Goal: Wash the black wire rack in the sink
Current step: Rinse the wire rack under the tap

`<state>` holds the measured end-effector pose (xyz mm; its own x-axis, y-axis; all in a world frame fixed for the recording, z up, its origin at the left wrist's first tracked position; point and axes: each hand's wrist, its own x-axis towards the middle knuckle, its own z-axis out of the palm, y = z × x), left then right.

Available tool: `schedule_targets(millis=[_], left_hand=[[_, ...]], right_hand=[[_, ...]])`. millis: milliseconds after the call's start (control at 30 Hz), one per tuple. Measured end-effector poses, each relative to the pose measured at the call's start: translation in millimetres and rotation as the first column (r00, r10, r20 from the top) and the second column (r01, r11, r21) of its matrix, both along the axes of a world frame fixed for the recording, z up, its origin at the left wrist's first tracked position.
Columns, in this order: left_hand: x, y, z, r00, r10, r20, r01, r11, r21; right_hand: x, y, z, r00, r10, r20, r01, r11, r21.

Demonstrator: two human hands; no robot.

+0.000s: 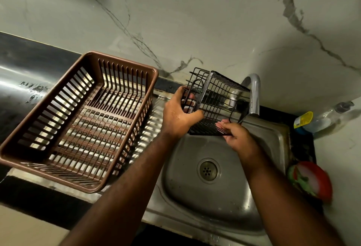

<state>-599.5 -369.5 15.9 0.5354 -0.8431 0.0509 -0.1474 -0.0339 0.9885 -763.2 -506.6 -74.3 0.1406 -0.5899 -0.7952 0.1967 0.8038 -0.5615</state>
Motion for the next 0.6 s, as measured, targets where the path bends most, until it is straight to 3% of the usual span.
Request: schedule_targets(millis=[100, 200, 500, 600], left_hand=[[1, 2, -5, 1.0, -0.017, 0.02, 0.018, 0.999, -0.038], [5, 9, -14, 0.998, -0.022, -0.051, 0.019, 0.998, -0.056], [22, 12, -27, 0.98, 0.042, -0.193, -0.014, 0.99, 0.142], [27, 11, -19, 0.979, 0.001, -0.204, 0.037, 0.982, 0.184]], right_hand=[[-6, -3, 0, 0.993, -0.037, 0.115, 0.035, 0.999, 0.02], [-11, -9, -2, 0.985, -0.084, 0.152, 0.081, 0.996, 0.022], [-18, -21, 3, 0.994, -0.079, 0.08, 0.083, 0.995, -0.048], [-24, -30, -4, 0.998, -0.052, -0.029, 0.05, 0.997, -0.066]])
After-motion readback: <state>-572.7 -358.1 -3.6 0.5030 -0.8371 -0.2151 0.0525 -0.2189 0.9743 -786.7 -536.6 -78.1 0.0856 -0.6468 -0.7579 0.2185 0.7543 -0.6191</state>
